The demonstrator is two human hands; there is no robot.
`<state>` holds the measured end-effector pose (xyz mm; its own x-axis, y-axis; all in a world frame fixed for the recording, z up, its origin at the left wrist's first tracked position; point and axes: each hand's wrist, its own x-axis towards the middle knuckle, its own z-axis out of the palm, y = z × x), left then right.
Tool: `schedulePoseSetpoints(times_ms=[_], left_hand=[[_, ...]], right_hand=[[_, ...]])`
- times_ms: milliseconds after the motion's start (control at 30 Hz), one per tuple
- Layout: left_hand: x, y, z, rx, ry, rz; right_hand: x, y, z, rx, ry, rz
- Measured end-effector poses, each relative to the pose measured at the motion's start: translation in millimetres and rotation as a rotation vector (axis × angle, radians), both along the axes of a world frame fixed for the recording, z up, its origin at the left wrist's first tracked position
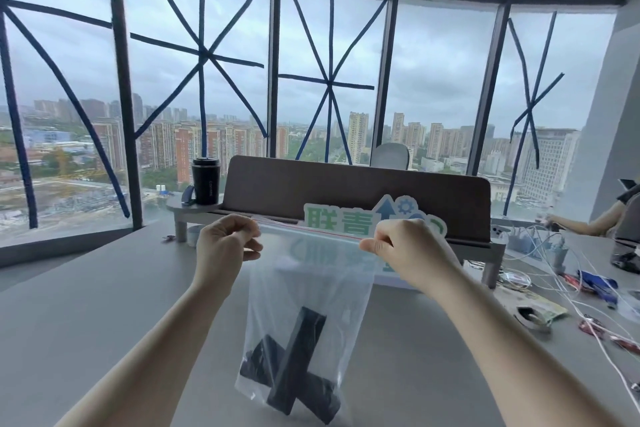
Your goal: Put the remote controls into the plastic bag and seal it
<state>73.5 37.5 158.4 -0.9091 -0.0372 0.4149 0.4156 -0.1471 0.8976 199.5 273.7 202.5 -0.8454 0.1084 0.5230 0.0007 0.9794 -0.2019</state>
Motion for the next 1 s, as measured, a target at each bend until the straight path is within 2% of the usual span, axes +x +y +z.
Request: schedulePoseSetpoints(times_ms=[133,267,367,467,633,733,833,900,1000], left_hand=[[-60,-11,-3,0.011,-0.046,0.012],[-125,-33,10,0.081,-0.064,0.092],[-161,-57,17,0.162,-0.065,0.169],[-189,-83,2,0.16,-0.086,0.193],[-195,-109,-71,0.135,-0.227,0.214],[-181,-117,-113,0.122,-0.293,0.242],[-167,-126,-139,0.014,-0.321,0.259],[-151,-130,-144,-0.053,-0.347,0.274],[-110,-139,-158,-0.172,-0.344,0.362]], right_hand=[[-80,-6,-3,-0.056,0.012,0.017],[-156,-33,8,-0.134,0.154,0.085],[-192,-61,7,-0.211,0.241,0.177],[-213,-85,-18,-0.302,0.222,0.251],[-219,-111,-99,-0.261,-0.029,0.242],[-205,-119,-130,-0.33,-0.197,0.244],[-181,-123,-141,-0.443,-0.315,0.301],[-163,-117,-142,-0.538,-0.328,0.312],[-123,-94,-137,-0.731,-0.203,0.299]])
